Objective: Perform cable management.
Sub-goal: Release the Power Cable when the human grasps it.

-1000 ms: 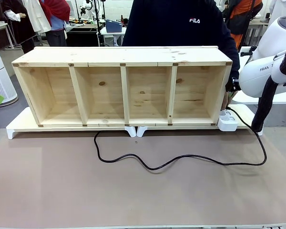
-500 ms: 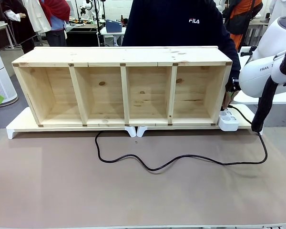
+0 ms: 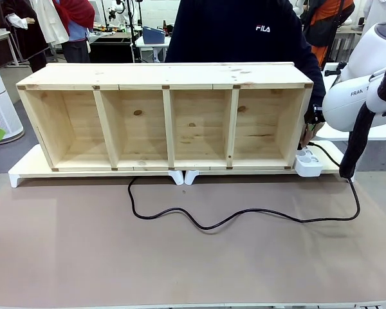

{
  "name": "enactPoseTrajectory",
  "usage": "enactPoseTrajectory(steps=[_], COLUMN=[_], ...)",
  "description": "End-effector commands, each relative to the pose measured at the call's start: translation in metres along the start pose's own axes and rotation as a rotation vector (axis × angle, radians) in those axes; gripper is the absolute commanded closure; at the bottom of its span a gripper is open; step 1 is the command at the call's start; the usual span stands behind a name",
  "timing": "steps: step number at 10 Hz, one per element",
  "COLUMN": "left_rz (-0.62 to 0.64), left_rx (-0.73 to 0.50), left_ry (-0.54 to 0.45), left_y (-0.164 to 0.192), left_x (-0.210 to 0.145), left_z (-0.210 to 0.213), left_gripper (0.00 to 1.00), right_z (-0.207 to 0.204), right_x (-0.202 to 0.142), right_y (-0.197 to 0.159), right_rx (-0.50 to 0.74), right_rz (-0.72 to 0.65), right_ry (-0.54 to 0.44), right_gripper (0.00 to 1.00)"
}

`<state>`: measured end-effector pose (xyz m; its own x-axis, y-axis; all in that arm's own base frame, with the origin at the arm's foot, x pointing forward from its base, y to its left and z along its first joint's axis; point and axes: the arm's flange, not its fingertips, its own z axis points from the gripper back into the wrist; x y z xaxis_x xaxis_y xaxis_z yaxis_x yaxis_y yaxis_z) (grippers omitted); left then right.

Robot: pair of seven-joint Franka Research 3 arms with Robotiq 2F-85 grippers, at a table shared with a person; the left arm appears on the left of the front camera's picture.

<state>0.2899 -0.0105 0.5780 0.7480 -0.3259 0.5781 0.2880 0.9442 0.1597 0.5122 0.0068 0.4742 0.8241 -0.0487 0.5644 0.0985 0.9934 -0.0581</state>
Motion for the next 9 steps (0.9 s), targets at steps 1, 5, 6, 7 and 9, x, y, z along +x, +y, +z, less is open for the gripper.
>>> enactPoseTrajectory(steps=[1,5,6,7,9], left_rz=[0.015,0.015,0.015,0.015,0.015], left_rx=[0.000,0.000,0.000,0.000,0.000], left_ry=[-0.004,-0.004,-0.004,-0.004,-0.004], left_y=[0.0000,0.0000,0.0000,0.0000,0.0000], left_x=[0.0002,0.0002,0.0002,0.0002,0.0002], left_z=[-0.0006,-0.0006,-0.0006,-0.0006,-0.0006], left_gripper=[0.00,0.00,0.00,0.00,0.00], right_z=[-0.0009,-0.0009,-0.0009,-0.0009,-0.0009], right_x=[0.0000,0.0000,0.0000,0.0000,0.0000], right_y=[0.0001,0.0001,0.0001,0.0001,0.0001], right_rx=[0.000,0.000,0.000,0.000,0.000], right_rz=[-0.002,-0.002,-0.002,-0.002,-0.002], right_ry=[0.001,0.001,0.001,0.001,0.001], right_gripper=[0.00,0.00,0.00,0.00,0.00])
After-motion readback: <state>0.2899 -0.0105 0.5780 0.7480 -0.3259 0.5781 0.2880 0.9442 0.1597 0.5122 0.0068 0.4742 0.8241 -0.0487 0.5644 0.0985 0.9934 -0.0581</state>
